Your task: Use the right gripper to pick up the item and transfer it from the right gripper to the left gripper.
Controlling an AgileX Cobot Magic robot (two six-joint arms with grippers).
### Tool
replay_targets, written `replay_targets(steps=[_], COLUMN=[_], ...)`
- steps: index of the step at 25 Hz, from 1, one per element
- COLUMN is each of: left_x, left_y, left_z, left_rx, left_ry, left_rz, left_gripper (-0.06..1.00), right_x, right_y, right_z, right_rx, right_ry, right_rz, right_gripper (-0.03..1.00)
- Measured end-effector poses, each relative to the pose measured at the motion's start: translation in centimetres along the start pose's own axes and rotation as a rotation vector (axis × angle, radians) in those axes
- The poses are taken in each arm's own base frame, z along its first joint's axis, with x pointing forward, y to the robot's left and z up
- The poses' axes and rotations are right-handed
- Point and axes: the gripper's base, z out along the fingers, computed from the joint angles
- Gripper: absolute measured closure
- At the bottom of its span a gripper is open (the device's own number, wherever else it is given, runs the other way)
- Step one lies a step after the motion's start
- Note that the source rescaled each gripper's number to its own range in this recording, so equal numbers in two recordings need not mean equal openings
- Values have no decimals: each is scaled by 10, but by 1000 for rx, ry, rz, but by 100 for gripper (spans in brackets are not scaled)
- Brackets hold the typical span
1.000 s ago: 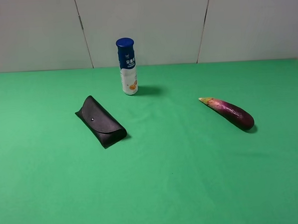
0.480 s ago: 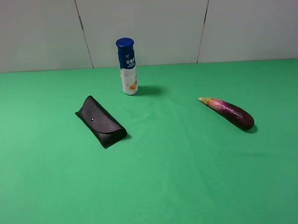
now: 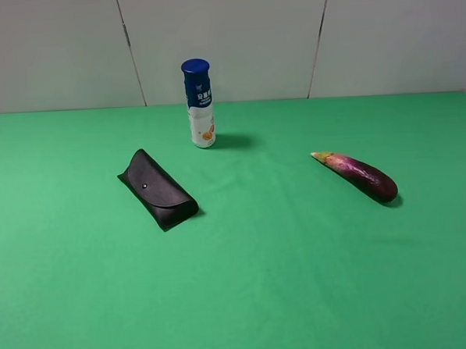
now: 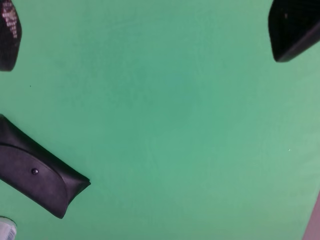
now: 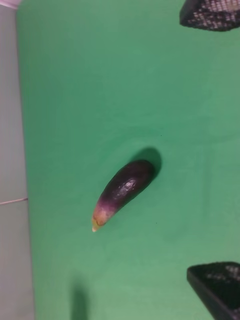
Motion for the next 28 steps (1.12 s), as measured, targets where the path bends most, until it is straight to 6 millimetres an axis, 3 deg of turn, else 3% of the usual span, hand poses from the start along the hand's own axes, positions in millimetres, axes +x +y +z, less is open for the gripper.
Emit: replay_targets(steps=[7,13,21,28], left_x=[0,0,0,0], left_y=[0,0,0,0], left_z=[0,0,0,0], left_rx=[0,0,0,0], left_ry=[0,0,0,0], left_rz=[0,0,0,0], left_gripper=[-4,-4,-4,-4], right_x=[-2,-34,-89,-110], right_y=[2,6,12,21], right_z=[-1,9,59,120], right_rx=[-18,-38,-66,-129], right_ry=[0,90,286,457], right_rz=[11,-8,-200,-342], right_gripper=[-3,-3,-3,-3])
